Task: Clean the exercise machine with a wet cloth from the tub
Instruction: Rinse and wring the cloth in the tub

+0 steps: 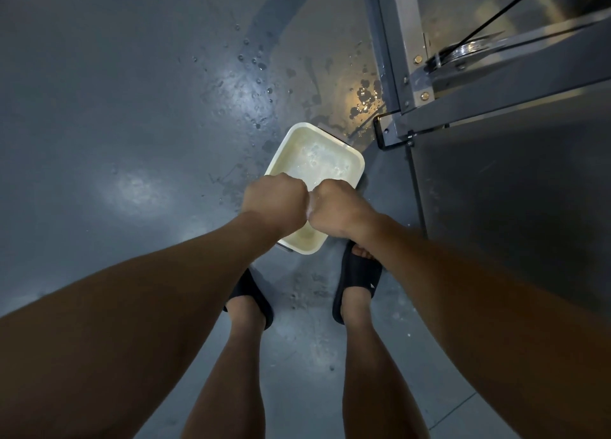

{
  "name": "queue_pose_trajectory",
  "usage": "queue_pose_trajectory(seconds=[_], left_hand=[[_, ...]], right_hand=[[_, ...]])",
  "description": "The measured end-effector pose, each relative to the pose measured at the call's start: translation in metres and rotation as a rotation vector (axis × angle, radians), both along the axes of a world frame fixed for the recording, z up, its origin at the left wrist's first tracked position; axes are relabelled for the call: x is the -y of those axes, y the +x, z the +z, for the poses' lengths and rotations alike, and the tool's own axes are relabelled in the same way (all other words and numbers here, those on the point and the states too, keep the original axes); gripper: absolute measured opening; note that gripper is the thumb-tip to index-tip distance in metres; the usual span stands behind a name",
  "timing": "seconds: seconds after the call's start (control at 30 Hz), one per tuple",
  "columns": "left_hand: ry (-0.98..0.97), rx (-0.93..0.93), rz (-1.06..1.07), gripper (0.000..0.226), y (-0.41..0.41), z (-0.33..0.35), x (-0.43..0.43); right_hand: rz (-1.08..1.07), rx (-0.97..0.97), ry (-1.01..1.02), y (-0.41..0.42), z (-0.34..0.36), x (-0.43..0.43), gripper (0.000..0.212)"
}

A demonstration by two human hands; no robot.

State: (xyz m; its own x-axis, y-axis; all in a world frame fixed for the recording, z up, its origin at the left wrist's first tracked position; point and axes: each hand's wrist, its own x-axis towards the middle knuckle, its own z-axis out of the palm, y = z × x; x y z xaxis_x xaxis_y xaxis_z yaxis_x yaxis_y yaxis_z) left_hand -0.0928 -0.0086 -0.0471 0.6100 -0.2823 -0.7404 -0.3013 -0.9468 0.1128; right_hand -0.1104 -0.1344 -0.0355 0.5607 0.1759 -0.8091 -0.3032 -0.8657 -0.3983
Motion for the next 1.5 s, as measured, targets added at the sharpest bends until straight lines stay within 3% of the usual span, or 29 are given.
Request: queue_pose_trajectory(seconds=[0.1, 0.2, 0.27, 0.33, 0.4, 0.47, 0.5, 0.6, 0.73, 0.87, 0.97, 1.17, 1.27, 1.37, 1.5], left_hand=[[0.010, -0.141, 0.278, 0.002, -0.004, -0.001, 0.002], [-0.032, -0.292, 0.407, 0.019, -0.005, 0.011, 0.004], [-0.076, -0.348, 0.512, 0.022, -0.007, 0.030, 0.003], [-0.149, -0.342, 0.692, 0.019, -0.014, 0.048, -0.001], [-0.246, -0.316, 0.831, 0.039, -0.023, 0.074, -0.003], [-0.391, -0.310, 0.903, 0.062, -0.034, 0.105, -0.008], [-0.452, -0.310, 0.939, 0.064, -0.040, 0.123, -0.012], [-0.552, -0.308, 1.072, 0.041, -0.058, 0.185, -0.022], [-0.663, -0.263, 1.203, 0.030, -0.089, 0.246, -0.037], [-0.772, -0.185, 1.192, 0.017, -0.125, 0.300, -0.050], [-0.896, -0.169, 1.156, 0.020, -0.156, 0.341, -0.060], [-0.899, 0.023, 1.070, 0.013, -0.228, 0.427, -0.082], [-0.993, -0.064, 1.021, 0.019, -0.259, 0.477, -0.078], [-1.021, -0.138, 0.919, 0.019, -0.287, 0.515, -0.063], [-0.998, -0.120, 0.796, 0.010, -0.320, 0.553, -0.032]], right_hand=[[-0.191, -0.036, -0.005, -0.009, -0.008, -0.007, 0.014], [-0.328, -0.186, 0.064, -0.016, -0.007, -0.005, 0.065], [-0.476, -0.234, 0.111, -0.021, 0.001, -0.003, 0.070], [-0.702, -0.250, 0.174, -0.027, 0.015, -0.002, 0.059], [-1.024, -0.299, 0.308, -0.031, 0.042, -0.002, 0.037], [-1.192, -0.349, 0.445, -0.038, 0.079, -0.002, 0.029], [-1.177, -0.351, 0.496, -0.044, 0.097, -0.002, 0.030], [-1.062, -0.294, 0.562, -0.062, 0.153, -0.005, 0.043], [-1.071, -0.182, 0.600, -0.085, 0.218, -0.011, 0.023], [-1.117, -0.115, 0.652, -0.117, 0.275, -0.020, 0.020], [-1.133, -0.006, 0.709, -0.147, 0.321, -0.037, 0.019], [-1.245, 0.127, 0.801, -0.229, 0.432, -0.074, 0.019], [-1.267, 0.202, 0.798, -0.272, 0.477, -0.068, 0.025], [-1.288, 0.257, 0.735, -0.313, 0.511, -0.047, 0.017], [-1.384, 0.296, 0.749, -0.363, 0.546, -0.017, 0.017]])
